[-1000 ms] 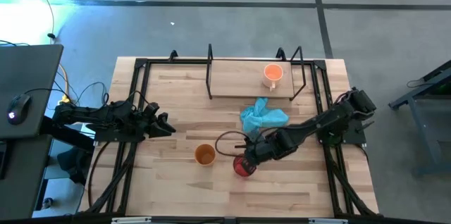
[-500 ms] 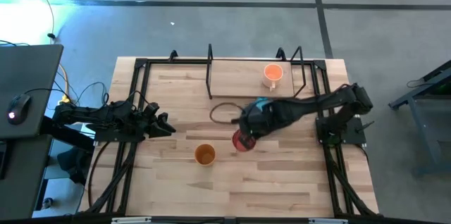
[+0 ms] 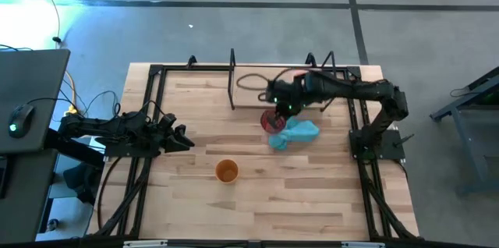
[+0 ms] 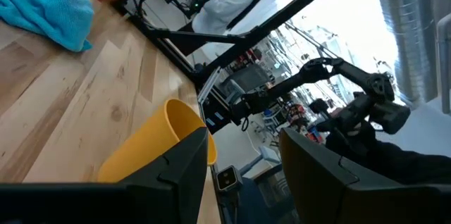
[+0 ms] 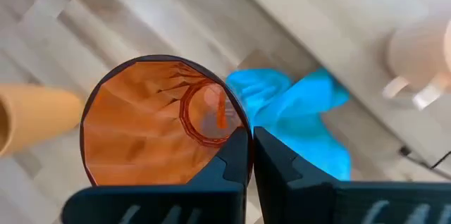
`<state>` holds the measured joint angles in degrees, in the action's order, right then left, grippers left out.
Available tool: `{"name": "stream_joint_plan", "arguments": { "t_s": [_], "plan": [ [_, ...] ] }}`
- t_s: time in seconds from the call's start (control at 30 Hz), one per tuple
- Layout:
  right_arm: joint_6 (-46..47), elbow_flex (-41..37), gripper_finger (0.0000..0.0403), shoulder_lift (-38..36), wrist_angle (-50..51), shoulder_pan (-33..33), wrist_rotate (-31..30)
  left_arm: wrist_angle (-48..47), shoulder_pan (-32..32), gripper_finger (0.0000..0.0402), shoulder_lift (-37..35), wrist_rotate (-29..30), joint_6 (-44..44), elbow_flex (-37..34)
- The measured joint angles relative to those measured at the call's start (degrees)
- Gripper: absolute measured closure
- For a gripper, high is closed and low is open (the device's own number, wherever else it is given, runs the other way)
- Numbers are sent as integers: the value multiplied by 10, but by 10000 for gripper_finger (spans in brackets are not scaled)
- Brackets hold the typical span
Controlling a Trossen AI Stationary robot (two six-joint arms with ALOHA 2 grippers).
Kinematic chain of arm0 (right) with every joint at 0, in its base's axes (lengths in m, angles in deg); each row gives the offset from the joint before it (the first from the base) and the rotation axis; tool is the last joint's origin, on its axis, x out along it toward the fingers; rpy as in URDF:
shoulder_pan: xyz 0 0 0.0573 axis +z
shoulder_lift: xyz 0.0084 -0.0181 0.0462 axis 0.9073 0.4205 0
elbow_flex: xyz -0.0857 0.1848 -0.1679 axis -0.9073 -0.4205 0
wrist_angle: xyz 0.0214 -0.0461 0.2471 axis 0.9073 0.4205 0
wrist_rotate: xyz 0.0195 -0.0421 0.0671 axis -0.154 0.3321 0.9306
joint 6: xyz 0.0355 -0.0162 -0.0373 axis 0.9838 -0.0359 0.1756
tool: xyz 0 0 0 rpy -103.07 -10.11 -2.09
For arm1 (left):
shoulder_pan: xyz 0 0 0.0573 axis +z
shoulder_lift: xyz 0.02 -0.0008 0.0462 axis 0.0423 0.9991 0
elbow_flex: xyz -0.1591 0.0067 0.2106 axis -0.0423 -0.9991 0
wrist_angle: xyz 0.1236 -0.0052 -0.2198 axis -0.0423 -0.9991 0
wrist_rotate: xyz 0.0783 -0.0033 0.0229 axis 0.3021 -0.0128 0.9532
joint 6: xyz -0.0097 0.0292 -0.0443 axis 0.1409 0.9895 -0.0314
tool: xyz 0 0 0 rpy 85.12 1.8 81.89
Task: Stack small to large cups/mugs on shelf
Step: Put the red cup on the shelf
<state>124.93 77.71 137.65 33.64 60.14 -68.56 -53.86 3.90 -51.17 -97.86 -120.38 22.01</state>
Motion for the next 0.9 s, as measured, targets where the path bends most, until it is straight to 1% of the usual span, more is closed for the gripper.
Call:
{"name": "stream_joint_plan", "arguments": {
  "t_s": [0.43,0.73,0.9],
  "plan": [
    [-99,0,403,0,-24,-126,27,0,0,236,0,0,0,0],
    [-139,0,403,0,-73,-198,59,-2,0,236,0,15,0,0],
    [-154,0,403,0,-82,-232,75,-2,0,236,0,19,0,0]
  ]
}}
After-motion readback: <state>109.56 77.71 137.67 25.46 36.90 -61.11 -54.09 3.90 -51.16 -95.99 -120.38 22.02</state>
